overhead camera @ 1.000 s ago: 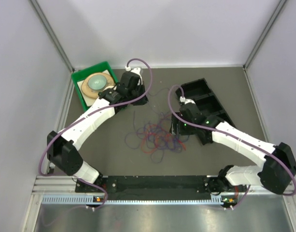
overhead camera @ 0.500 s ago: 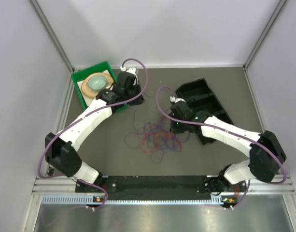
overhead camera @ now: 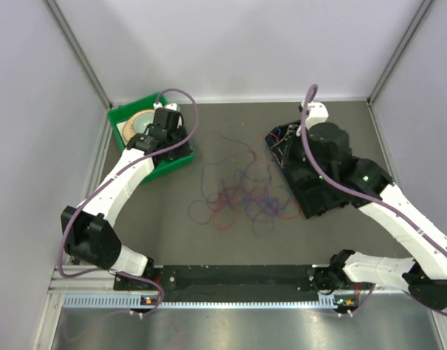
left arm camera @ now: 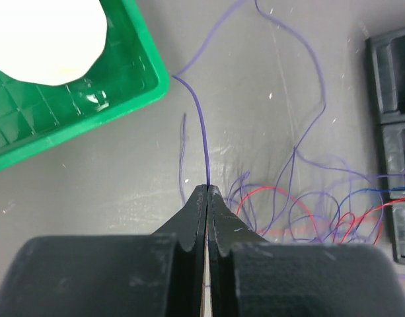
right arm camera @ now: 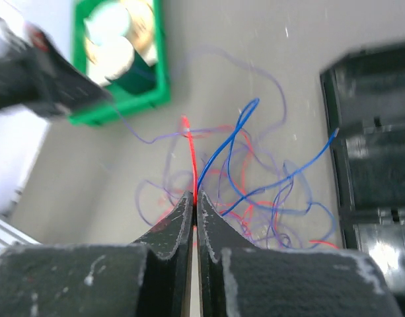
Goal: Untangle the cables
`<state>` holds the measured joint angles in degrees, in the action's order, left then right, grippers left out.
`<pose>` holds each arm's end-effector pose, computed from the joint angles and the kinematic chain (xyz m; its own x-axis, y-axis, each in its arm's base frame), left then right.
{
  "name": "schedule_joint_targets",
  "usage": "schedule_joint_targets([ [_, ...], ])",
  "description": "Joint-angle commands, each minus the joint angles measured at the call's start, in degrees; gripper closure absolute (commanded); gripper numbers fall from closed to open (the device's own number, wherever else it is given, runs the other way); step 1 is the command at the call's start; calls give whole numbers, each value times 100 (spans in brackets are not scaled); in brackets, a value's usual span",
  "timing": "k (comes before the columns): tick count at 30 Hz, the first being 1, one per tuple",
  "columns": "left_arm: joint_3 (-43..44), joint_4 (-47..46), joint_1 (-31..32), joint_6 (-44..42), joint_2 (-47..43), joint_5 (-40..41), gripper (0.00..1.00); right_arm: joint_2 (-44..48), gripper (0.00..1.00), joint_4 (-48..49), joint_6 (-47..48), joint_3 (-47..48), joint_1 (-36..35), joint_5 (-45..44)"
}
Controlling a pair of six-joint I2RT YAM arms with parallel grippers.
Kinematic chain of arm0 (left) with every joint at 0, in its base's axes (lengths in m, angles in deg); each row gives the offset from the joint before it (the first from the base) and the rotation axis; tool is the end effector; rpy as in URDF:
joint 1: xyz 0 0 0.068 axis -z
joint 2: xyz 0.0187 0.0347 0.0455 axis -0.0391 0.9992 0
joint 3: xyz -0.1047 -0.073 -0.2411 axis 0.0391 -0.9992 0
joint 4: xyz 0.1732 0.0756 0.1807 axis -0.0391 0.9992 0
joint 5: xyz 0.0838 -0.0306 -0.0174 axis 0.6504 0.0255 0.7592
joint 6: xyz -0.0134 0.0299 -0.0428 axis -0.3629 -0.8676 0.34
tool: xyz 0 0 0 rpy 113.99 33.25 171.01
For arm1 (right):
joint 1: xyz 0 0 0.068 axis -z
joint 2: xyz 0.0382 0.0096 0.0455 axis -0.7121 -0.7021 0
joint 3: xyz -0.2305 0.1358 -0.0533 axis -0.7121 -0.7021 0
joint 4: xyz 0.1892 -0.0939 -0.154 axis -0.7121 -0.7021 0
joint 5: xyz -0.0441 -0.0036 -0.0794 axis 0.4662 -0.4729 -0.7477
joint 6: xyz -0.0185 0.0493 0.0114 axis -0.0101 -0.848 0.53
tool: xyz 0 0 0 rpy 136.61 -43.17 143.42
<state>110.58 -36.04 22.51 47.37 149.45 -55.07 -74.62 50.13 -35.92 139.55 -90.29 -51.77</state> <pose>0.3010 -0.1088 0.3307 -0.7117 -0.2563 -0.6540 -0.0485 0.9467 -0.3183 0.1648 0.1514 0.4214 -0.4898 0.1501 -0.8588 -0.3262 0.8820 0.3401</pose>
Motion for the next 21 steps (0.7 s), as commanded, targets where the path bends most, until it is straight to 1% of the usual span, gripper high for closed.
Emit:
schedule_joint_targets([
  [1, -259, -52, 12, -82, -165, -186, 100, 207, 100, -41, 96, 373, -47, 39],
  [6, -418, -114, 21, -65, -262, -195, 100, 58, 100, 82, -70, 75, -38, 144],
  [9, -374, -79, -23, -135, -368, -186, 100, -170, 100, 494, -386, -486, -47, 425],
  [10, -313, -9, -58, -152, -394, -230, 83, -266, 98, 635, -431, -784, -47, 705],
  [11, -269, 44, -137, -170, -429, -273, 68, -537, 78, 732, -501, -891, -47, 855],
  [12, -233, 79, -172, -196, -455, -309, 43, -775, 56, 750, -493, -927, -47, 1031],
  [13, -163, 141, -208, -275, -490, -318, 27, -995, 31, 629, -484, -797, -47, 1268],
  [14, -110, 176, -251, -302, -543, -509, 12, -1354, 27, 410, -449, -682, -47, 1313],
  [15, -66, 220, -269, -337, -570, -529, 10, -1418, 23, 138, -431, -586, -56, 1183],
  [17, 74, 299, -296, -416, -622, -529, 7, -1288, 21, 39, -388, -567, -47, 797],
  [18, 92, 273, -287, -460, -649, -607, 7, -974, 16, 108, -344, -619, -21, 473],
  [21, 127, 194, -208, -478, -597, -1012, 6, -271, 16, 258, -255, -953, 417, 443],
])
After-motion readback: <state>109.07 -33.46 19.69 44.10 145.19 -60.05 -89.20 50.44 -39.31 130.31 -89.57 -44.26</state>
